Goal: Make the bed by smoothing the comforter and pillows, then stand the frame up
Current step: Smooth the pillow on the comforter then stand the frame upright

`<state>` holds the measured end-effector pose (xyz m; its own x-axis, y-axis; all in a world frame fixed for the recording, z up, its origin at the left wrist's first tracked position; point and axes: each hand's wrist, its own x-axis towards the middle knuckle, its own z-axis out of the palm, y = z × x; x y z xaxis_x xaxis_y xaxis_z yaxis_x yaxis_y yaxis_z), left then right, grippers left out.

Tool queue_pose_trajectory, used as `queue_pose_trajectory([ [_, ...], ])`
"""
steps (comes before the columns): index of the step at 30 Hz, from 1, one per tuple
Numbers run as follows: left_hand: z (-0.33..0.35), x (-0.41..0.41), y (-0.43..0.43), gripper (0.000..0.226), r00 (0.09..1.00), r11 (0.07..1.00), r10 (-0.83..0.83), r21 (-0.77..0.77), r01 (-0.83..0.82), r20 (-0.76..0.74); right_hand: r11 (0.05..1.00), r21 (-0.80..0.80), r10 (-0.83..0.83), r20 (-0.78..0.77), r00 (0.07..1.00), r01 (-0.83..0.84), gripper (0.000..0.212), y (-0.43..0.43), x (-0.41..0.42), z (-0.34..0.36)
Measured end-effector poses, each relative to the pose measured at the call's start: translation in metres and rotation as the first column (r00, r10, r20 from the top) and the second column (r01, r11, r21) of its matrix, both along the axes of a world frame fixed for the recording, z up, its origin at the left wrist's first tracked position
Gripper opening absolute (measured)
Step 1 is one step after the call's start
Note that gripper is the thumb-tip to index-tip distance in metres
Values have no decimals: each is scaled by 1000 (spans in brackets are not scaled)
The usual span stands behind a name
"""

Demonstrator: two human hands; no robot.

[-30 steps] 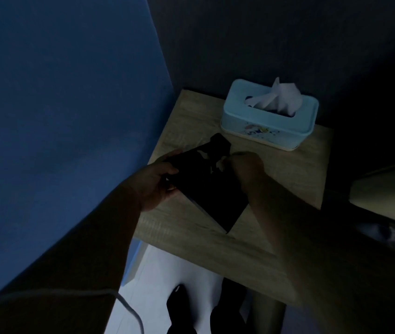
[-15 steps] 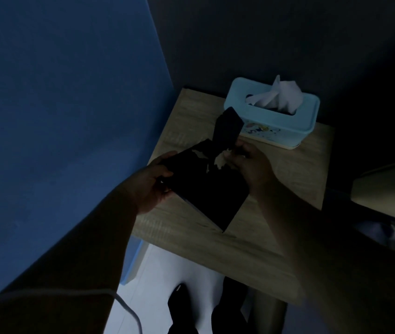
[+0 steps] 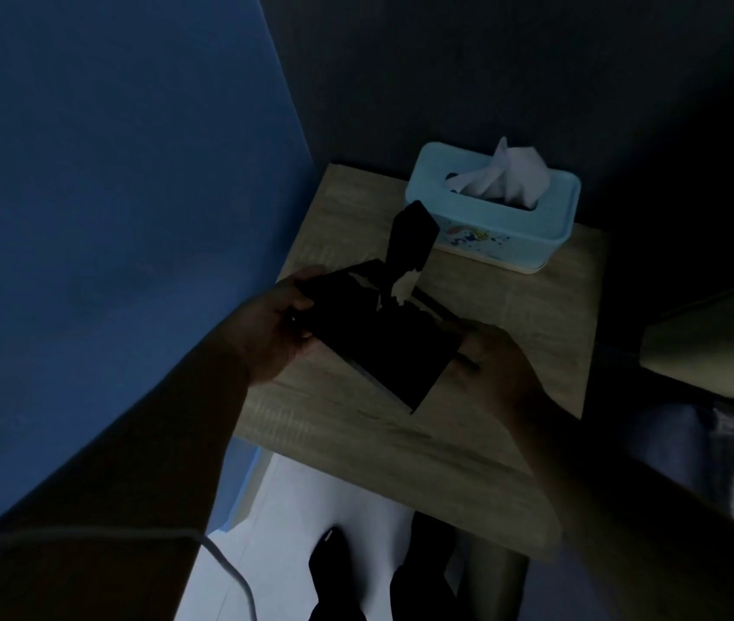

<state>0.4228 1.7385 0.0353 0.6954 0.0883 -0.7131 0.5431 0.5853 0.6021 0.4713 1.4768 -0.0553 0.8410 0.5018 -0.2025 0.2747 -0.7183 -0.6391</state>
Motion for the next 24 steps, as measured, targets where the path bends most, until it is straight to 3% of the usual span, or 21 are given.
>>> queue_pose_trajectory([
  [3,6,2,-1,27,999,998,-19,64,16,39,999,30,-19,19,1000,19,39,0,-2,1],
  [8,12,10,-8,59,987,977,-89,202,61,132,986,62,-155,21,988,154,31,-2,-3,2],
  [12,16,15,-17,57,978,937,-127,342,64,165,978,63,-198,9,980,197,33,-2,0,7],
  [20,18,19,-28,58,977,922,-118,385,42,176,976,82,-208,106,972,200,35,-1,-4,18],
  [24,19,19,-29,64,982,931,11,356,-79,189,979,79,-197,100,975,190,36,1,-11,17],
])
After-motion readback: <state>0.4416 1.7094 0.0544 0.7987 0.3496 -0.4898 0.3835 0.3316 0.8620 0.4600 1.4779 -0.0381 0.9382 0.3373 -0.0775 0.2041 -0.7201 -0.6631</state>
